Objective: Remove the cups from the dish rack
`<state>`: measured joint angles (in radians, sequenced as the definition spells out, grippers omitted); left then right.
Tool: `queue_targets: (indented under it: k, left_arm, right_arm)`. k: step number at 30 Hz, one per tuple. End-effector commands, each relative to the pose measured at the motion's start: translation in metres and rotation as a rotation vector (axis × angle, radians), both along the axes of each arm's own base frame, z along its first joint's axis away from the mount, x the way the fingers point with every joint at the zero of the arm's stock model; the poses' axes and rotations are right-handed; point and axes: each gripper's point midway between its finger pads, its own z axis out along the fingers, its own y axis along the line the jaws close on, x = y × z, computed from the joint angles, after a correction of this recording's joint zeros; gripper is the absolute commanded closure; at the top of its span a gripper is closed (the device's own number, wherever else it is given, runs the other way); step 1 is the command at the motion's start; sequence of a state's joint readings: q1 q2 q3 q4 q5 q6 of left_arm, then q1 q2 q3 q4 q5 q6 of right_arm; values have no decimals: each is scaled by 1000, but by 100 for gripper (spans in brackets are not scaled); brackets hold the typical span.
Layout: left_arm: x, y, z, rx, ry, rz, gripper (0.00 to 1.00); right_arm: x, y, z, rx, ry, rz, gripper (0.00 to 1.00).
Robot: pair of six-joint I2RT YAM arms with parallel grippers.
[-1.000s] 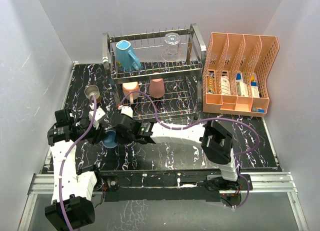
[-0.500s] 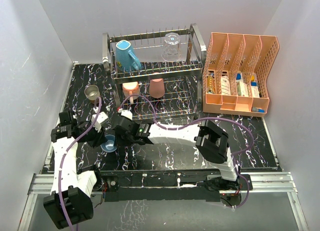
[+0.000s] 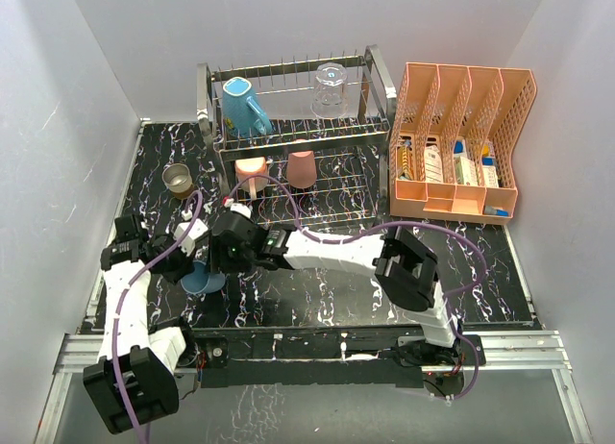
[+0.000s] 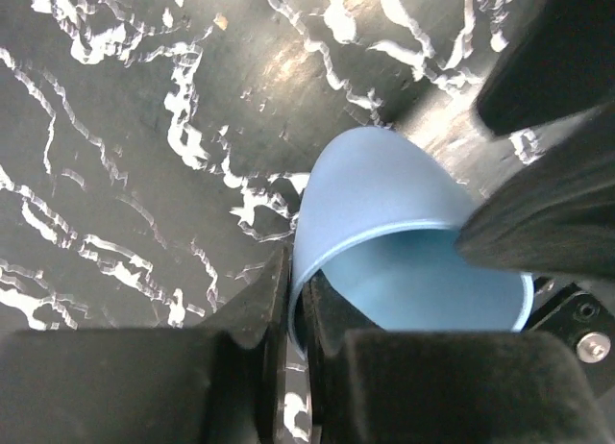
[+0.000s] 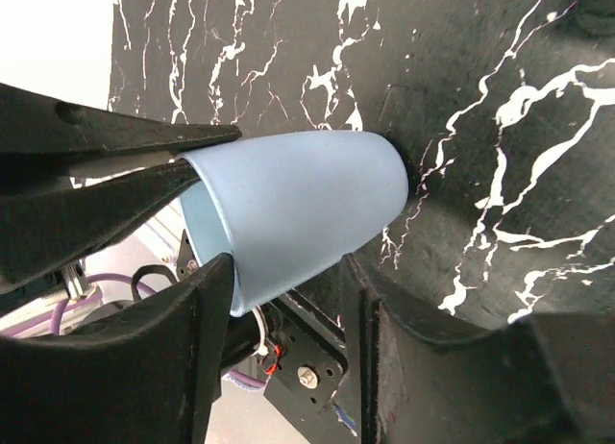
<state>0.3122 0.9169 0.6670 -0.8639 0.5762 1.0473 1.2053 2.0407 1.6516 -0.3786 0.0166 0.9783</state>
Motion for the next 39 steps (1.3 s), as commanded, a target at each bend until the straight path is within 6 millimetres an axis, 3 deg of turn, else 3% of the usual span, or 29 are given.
queue_targets:
  k: [1, 6, 12, 18, 23, 30, 37, 38, 39]
  left_arm:
    - [8, 12, 6, 43, 31, 44, 100]
    - [32, 30, 26, 72, 52, 147, 100]
    - [74, 72, 48, 191, 46, 305, 100]
    - [119, 121, 45, 308, 78, 417, 100]
    - [157, 149, 39, 299, 134, 505, 100]
    - [202, 170, 26, 293, 174, 562, 100]
    - [228, 163, 4, 186, 266, 563, 100]
    - [233, 163, 6, 174, 261, 563, 97]
    - [235, 163, 6, 167, 263, 566, 86]
  right_arm:
    - [15, 3, 111, 285, -131, -9, 47]
    - [36, -51, 112, 270, -169, -101, 42]
    - [61, -117, 105, 222, -237, -225, 37]
    - [84, -168, 99, 163, -313, -344, 35]
    - [102, -202, 91, 95, -347, -425, 34]
    - [127, -230, 79, 7, -404, -453, 32]
    - [145, -237, 64, -43, -424, -457, 29]
    - [147, -236, 62, -46, -426, -457, 29]
    - [149, -236, 60, -49, -429, -456, 29]
